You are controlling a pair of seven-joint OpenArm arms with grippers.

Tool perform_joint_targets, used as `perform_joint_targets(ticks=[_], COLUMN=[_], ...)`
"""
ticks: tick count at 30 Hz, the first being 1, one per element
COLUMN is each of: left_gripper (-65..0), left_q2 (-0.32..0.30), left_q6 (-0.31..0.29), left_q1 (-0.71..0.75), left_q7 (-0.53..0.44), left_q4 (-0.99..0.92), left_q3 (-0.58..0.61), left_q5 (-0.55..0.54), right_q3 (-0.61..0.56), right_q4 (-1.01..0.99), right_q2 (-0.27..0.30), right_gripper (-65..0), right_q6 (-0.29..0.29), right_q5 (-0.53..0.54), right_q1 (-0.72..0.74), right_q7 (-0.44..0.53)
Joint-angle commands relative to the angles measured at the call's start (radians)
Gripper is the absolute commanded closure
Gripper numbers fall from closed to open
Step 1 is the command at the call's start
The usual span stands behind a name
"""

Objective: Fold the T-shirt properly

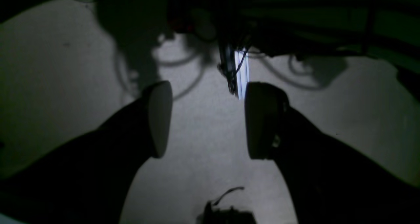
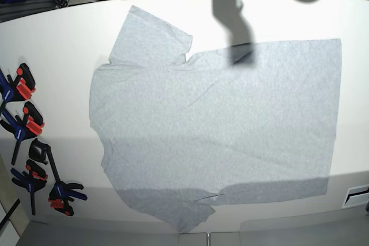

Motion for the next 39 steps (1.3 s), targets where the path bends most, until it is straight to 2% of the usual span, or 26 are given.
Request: perform_joint_targets(ticks=[1, 5, 8, 12, 15, 17, 19, 24, 26, 27, 29, 34, 35, 39], left_gripper=[-33.1, -33.1, -33.1, -33.1, -33.1, -33.1, -33.1, -33.1, -33.1, -33.1, -33.1, -33.1, -33.1, -33.1], left_q2=[-0.003, -0.003, -0.009, -0.011, -0.012, -0.011, -0.011, -0.011, -0.011, -0.011, -0.011, -0.012, -0.012, -0.012], left_q6=[-0.003, -0.003, -0.003, -0.003, -0.003, -0.003, -0.003, -0.003, -0.003, -0.002, -0.003, -0.003, -0.003, -0.003], left_q1=[0.015, 0.016, 0.015, 0.013, 0.007, -0.005, -0.027, -0.127, -0.180, -0.209, -0.273, -0.393, -0.407, -0.425], left_q7=[0.011, 0.096, 0.103, 0.093, 0.051, -0.031, -0.100, -0.183, -0.214, -0.220, -0.219, -0.218, -0.218, -0.211], left_q4=[0.041, 0.137, 0.192, 0.246, 0.270, 0.272, 0.272, 0.272, 0.272, 0.272, 0.271, 0.271, 0.271, 0.271], left_q3=[-0.004, -0.004, -0.004, -0.004, -0.004, -0.004, -0.004, -0.004, -0.004, -0.004, -0.004, -0.004, -0.004, -0.004], left_q5=[-0.005, -0.004, 0.016, 0.092, 0.130, 0.135, 0.135, 0.134, 0.125, 0.111, 0.082, 0.074, 0.074, 0.074], right_q3=[0.017, 0.100, 0.155, 0.196, 0.202, 0.202, 0.200, 0.200, 0.200, 0.196, 0.186, 0.130, 0.114, 0.056], right_q4=[0.037, 0.144, 0.240, 0.370, 0.459, 0.503, 0.520, 0.520, 0.520, 0.520, 0.516, 0.475, 0.459, 0.370], right_q2=[0.006, 0.006, 0.006, 0.006, 0.006, 0.006, 0.005, -0.022, -0.037, -0.039, -0.037, -0.016, -0.010, -0.002], right_gripper=[-21.5, -21.5, -21.5, -21.5, -21.5, -21.5, -21.5, -21.5, -21.5, -21.5, -21.5, -21.5, -21.4, -21.4], right_q6=[-0.005, -0.004, 0.020, 0.038, 0.038, 0.038, 0.038, 0.037, 0.041, 0.061, 0.149, 0.489, 0.512, 0.501], right_q5=[-0.004, 0.008, 0.007, 0.008, 0.007, 0.002, -0.054, -0.225, -0.245, -0.239, -0.231, -0.232, -0.233, -0.275], right_q1=[-0.014, -0.015, -0.015, -0.015, -0.013, -0.005, 0.014, 0.101, 0.153, 0.184, 0.249, 0.365, 0.380, 0.439], right_q7=[0.004, -0.106, -0.232, -0.306, -0.313, -0.313, -0.307, -0.207, -0.153, -0.138, -0.138, -0.178, -0.178, -0.177])
